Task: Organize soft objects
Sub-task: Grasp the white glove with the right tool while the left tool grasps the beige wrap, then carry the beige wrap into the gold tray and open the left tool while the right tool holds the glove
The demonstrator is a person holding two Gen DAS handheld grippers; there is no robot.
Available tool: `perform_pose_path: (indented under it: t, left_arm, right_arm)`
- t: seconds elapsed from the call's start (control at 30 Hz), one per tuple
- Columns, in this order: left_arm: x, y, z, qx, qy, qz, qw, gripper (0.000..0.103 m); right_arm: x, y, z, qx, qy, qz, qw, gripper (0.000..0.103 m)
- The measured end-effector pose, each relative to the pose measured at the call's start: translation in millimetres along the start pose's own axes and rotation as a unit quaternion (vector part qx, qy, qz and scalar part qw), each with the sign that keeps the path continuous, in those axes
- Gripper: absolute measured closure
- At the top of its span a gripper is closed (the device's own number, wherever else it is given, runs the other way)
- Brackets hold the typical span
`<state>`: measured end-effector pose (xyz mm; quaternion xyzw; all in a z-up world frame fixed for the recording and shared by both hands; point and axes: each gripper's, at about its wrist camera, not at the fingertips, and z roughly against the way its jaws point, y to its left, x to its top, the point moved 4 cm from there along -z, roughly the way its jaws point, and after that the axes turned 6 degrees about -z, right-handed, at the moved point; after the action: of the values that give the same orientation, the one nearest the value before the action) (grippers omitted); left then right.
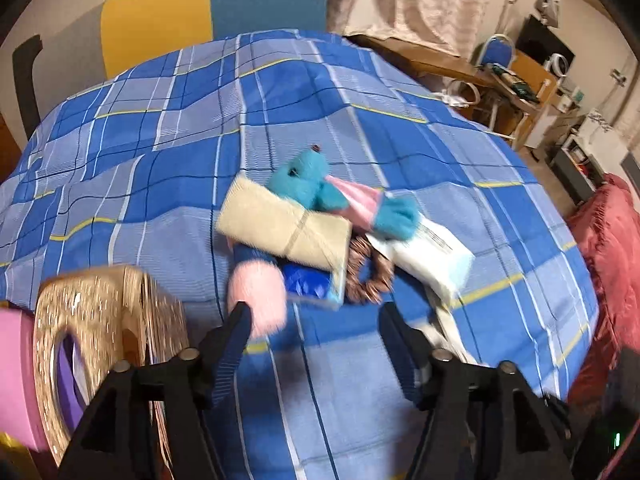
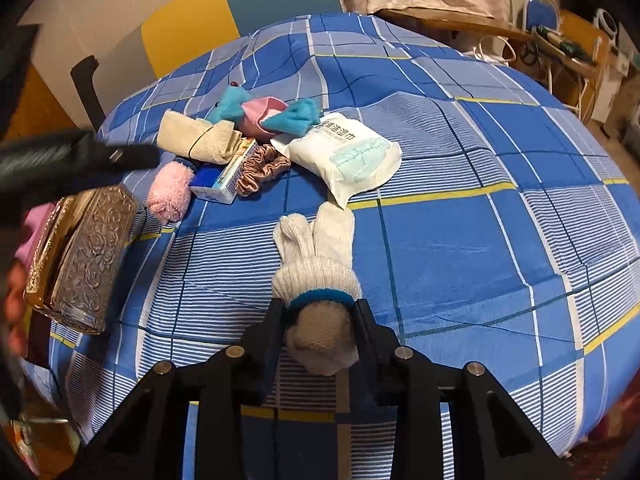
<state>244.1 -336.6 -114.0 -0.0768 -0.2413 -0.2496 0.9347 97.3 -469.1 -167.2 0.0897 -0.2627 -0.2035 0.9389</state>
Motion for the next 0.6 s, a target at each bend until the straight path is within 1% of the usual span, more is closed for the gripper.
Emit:
perform_pose_path:
  t: [0.13,0.3,0.33,0.43,0.5,0.6]
  left_arm:
    - [20.3,8.8,-18.8,-0.004,0.007,0.020,0.9998,0.029]
    - [39.5,26.0,-42.9,0.030,0.005,0.040,0.9987,0.023]
    - [41.7,28.6,-47.0,0.031,0.006,0.046,0.9985,0.023]
    - [45.2,34.6,-59.6,0.017,0.009,0.065,0.9977,0.020]
    - [48.8,34.8,-65.7,0.008,0.006,0.063,0.9980,0.018]
    - [52.6,34.4,-72.2,-0.001,0.007,0.058,0.9983,0.019]
  right_arm:
    - [-0.7,3.0,-0.2,-0.006,-0.002,0.011,1.000,0.068]
    - [-0.5,2.9,-0.6,-0.009,-0.002,0.015,1.000,0.068]
    - [-0.2,2.4,-0.8,-0.009,-0.002,0.014,1.000,0.068]
    - [0.2,2.6,-1.5,-0.011,-0.003,0.015,1.000,0.068]
    - [0.5,3.3,-2.1,-0.011,-0.002,0.017,1.000,0.068]
    - [0.1,3.4,-2.7,-0.009,-0.002,0.015,1.000,0.068]
